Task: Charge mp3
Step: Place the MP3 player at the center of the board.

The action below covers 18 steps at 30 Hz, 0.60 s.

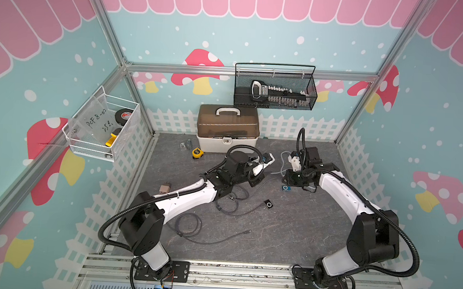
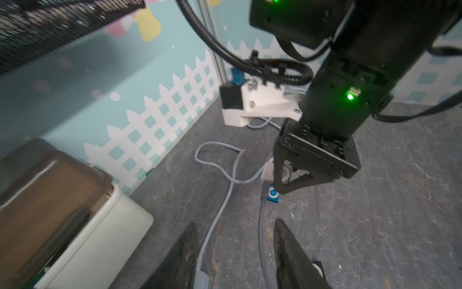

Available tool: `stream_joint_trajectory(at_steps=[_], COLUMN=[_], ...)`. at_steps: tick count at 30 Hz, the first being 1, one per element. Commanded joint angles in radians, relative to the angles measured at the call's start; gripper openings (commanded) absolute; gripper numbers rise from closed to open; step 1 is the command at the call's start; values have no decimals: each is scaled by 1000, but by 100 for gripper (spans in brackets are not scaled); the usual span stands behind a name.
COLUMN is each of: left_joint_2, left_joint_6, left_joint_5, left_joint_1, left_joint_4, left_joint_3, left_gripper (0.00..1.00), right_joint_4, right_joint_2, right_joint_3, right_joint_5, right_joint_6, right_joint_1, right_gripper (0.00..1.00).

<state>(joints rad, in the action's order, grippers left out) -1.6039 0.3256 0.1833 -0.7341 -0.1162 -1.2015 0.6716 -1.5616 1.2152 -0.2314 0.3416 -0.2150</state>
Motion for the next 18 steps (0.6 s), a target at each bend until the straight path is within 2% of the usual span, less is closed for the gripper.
stream_joint_trajectory(at_steps=[1, 5, 9, 18], left_joint_2=[58, 88, 102, 111], left_joint_6=[-93, -132, -148, -205], left_joint_5=[-9, -50, -87, -178], left_joint_1=[55, 107, 139, 177], left_joint_4=[14, 67, 104, 149], left_joint_3=[22, 36, 58, 74], left_gripper=[49, 50, 50, 50], right_joint_4=[-2, -92, -114, -254], right_joint_2=[-38, -58, -63, -120], right_joint_3=[-54, -146, -192, -322], right_joint_5=[33, 36, 100, 117], right_joint_6=[69, 135, 176, 261], right_joint_1=[-3, -4, -29, -61], right_gripper=[18, 18, 19, 23])
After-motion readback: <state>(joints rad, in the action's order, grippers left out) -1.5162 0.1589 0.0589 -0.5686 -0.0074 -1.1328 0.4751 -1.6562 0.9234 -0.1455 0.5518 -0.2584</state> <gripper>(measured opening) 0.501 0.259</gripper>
